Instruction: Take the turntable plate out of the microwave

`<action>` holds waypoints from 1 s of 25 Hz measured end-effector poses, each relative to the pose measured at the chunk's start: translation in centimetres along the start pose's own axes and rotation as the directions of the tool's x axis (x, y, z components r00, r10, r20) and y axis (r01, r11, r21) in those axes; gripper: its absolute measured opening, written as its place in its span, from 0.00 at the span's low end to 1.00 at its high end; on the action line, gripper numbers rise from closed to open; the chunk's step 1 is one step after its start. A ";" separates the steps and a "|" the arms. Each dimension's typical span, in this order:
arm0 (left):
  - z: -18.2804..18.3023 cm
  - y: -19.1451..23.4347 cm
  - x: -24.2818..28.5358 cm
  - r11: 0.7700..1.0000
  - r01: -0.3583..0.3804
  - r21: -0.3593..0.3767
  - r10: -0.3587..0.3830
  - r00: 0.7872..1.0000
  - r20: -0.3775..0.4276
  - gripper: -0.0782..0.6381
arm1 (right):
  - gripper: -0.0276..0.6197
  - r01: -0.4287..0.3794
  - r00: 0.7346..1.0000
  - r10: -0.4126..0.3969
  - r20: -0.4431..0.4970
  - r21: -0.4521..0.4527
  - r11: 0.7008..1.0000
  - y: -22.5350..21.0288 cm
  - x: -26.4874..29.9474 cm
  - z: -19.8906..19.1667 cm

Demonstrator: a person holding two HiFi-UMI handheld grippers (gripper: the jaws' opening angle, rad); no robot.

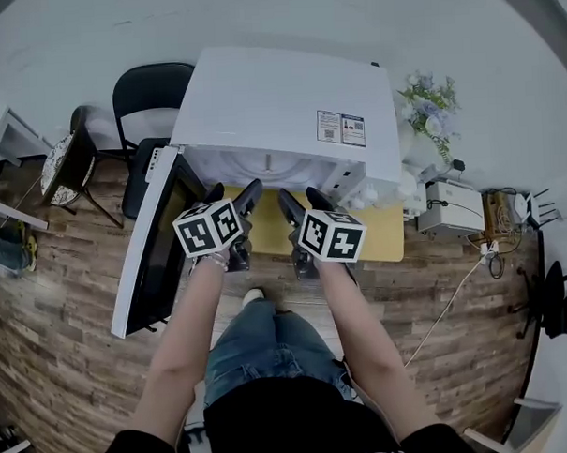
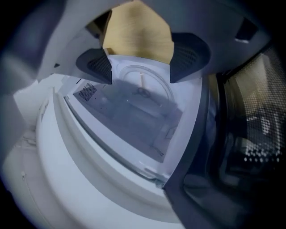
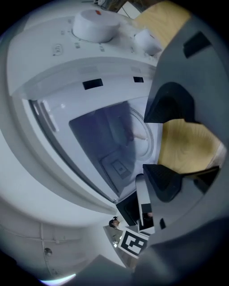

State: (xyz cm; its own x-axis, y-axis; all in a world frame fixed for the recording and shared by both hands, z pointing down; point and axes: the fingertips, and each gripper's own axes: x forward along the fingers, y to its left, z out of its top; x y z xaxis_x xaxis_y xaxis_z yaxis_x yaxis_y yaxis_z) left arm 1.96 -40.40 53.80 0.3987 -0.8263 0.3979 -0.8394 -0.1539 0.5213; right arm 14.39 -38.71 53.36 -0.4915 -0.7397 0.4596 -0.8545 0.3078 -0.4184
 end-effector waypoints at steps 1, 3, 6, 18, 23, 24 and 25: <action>0.0 0.2 0.5 1.000 0.009 -0.014 -0.010 1.000 -0.004 0.69 | 0.50 0.004 1.000 -0.004 0.001 0.010 1.000 -0.2 0.5 -0.1; -0.1 0.6 1.5 0.999 0.026 -0.039 -0.027 1.000 -0.007 0.68 | 0.50 0.008 1.000 -0.009 0.004 0.023 1.000 -0.6 1.5 -0.3; -0.4 1.3 2.7 0.996 0.026 -0.080 -0.027 0.999 -0.018 0.64 | 0.50 0.009 1.000 -0.010 0.010 0.069 0.998 -1.3 2.5 -0.5; -1.3 3.5 6.7 0.927 -0.003 -0.376 -0.017 0.999 -0.050 0.51 | 0.48 0.025 0.999 -0.028 0.017 0.158 0.987 -3.1 4.0 -0.4; -1.0 5.0 7.0 0.874 -0.063 -0.483 0.050 0.998 -0.041 0.38 | 0.46 0.022 0.999 -0.029 0.043 0.156 0.988 -3.2 4.2 0.1; -1.2 5.5 7.0 0.859 -0.079 -0.506 0.066 0.997 -0.044 0.32 | 0.46 0.019 0.999 -0.026 0.044 0.159 0.987 -3.2 4.3 0.0; -1.4 5.9 6.9 0.843 -0.093 -0.531 0.080 0.996 -0.047 0.25 | 0.46 0.016 0.999 -0.023 0.042 0.165 0.986 -3.2 4.4 0.0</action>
State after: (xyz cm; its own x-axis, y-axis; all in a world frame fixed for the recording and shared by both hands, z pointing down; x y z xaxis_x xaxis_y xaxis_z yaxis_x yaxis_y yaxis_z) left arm 0.25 -46.21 60.73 0.3470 -0.8097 0.4733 -0.5481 0.2344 0.8029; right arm 14.94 -42.90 56.72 -0.4641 -0.7713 0.4355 -0.8229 0.1934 -0.5343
